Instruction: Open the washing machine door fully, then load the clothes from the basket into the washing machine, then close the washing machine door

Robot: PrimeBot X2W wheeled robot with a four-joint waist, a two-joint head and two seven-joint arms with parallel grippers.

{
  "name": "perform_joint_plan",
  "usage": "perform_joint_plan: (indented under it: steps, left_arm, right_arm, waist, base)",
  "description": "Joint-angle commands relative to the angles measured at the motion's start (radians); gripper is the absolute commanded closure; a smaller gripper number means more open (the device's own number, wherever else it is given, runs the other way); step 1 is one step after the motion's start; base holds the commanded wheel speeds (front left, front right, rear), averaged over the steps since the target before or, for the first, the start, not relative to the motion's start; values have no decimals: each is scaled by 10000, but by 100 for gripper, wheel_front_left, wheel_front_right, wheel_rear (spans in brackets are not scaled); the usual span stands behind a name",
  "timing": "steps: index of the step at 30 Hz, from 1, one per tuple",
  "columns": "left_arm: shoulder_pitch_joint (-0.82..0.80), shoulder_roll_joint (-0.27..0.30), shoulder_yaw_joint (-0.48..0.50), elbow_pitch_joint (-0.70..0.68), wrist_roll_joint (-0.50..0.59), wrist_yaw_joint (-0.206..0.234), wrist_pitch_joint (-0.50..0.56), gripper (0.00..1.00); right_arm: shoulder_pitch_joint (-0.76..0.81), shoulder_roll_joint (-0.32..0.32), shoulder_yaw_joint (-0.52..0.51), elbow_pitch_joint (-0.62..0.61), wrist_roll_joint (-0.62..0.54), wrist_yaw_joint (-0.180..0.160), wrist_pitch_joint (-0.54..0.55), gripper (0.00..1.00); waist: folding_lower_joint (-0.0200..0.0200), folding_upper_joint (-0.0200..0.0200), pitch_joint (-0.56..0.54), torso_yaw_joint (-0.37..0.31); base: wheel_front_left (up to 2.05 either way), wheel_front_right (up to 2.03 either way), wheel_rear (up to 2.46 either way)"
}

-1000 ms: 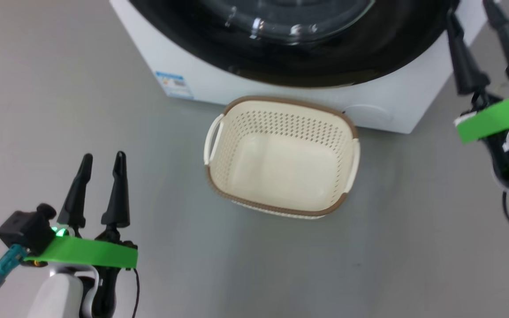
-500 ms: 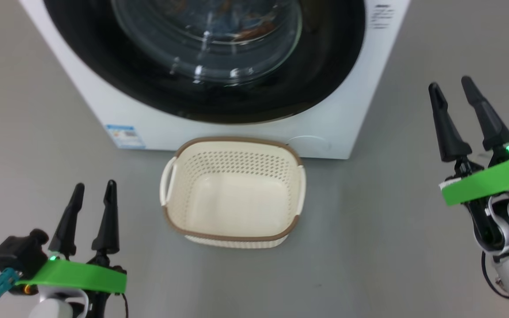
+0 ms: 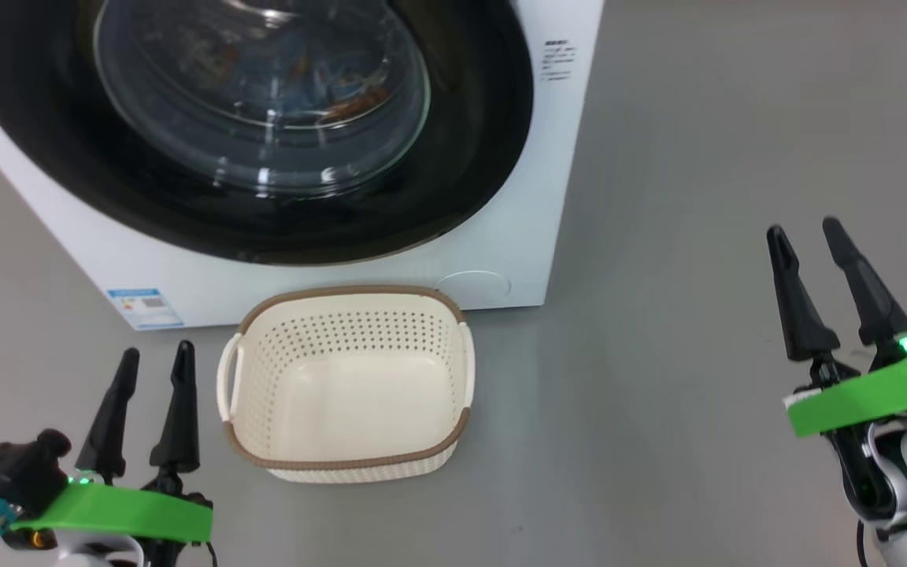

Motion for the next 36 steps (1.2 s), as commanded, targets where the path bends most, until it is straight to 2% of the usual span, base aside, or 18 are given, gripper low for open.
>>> perform_joint_plan:
  steps: [1, 15, 36]
  left_arm:
    - [-1, 307, 371, -291, -86, 10, -54, 0]
    - [268, 272, 239, -290, 23, 36, -58, 0]
    - [162, 379, 84, -349, 61, 62, -60, 0]
  right_arm:
    - [204, -58, 15, -278, -102, -27, -49, 0]
    - [1336, 175, -323, -148, -522, -27, -49, 0]
    - [1271, 410, -549, 488, -865, -27, -49, 0]
  waist:
    - [1, 0, -170, -249]
    - [1, 0, -670, -566]
    - [1, 0, -488, -288]
  base:
    - [0, 0, 0]
    - [0, 0, 0]
    - [0, 0, 0]
